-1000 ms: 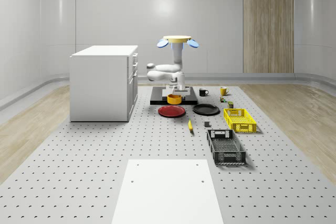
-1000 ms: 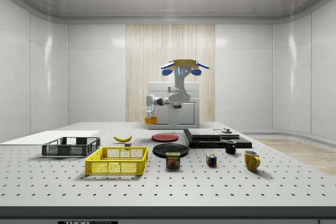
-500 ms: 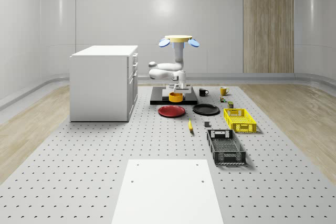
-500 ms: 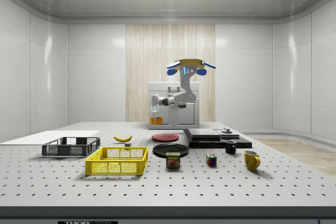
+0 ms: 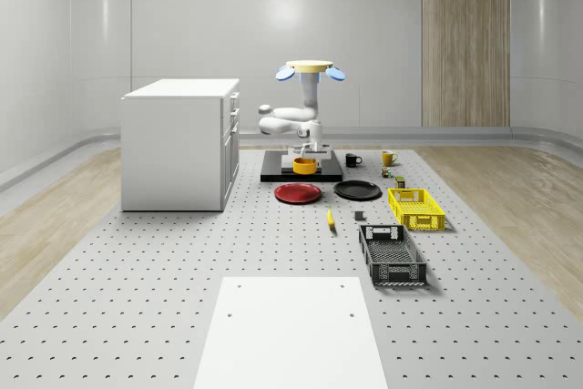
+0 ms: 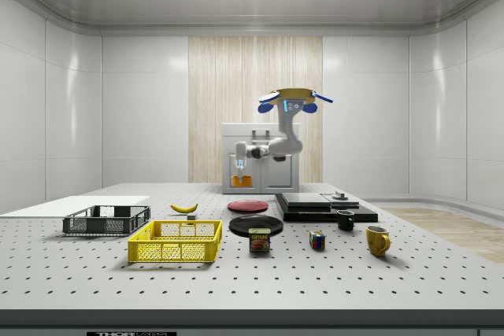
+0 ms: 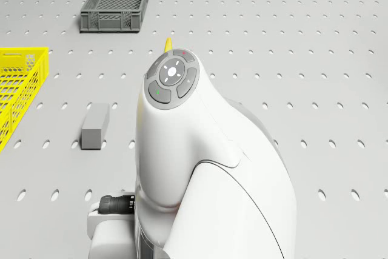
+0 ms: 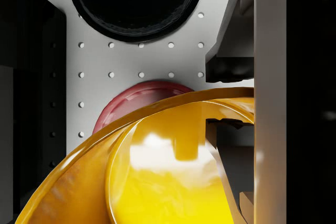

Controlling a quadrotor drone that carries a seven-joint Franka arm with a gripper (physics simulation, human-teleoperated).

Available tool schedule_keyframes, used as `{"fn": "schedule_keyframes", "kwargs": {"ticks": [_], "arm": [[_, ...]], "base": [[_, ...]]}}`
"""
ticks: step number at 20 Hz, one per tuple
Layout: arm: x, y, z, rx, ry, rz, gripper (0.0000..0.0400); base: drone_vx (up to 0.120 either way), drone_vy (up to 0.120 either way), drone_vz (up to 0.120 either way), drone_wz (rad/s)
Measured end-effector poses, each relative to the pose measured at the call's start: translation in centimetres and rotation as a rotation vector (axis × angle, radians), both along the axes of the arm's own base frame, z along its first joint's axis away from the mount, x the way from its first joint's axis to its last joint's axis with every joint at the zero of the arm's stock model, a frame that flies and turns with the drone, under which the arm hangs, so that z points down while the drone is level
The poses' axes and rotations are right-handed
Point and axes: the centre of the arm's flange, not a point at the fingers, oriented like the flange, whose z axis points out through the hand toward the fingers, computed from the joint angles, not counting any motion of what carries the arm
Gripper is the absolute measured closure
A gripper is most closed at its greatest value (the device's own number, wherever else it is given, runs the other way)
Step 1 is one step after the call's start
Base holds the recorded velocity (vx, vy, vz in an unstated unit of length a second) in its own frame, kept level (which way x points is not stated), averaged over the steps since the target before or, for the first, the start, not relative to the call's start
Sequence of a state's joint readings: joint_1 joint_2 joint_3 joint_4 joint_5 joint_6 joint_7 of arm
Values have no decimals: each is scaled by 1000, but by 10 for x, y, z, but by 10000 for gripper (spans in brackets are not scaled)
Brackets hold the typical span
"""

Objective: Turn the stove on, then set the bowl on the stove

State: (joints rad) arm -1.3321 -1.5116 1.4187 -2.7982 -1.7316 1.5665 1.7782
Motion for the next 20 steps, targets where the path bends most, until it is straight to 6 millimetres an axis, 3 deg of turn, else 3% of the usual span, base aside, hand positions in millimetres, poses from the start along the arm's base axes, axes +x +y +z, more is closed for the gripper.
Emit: {"fn": "schedule_keyframes", "kwargs": {"ticks": [15,20], "arm": [[0,0,0,0,0,0,300],[0,0,0,0,0,0,300]], "base": [[-120,0,0,0],[-120,-48,0,0]]}}
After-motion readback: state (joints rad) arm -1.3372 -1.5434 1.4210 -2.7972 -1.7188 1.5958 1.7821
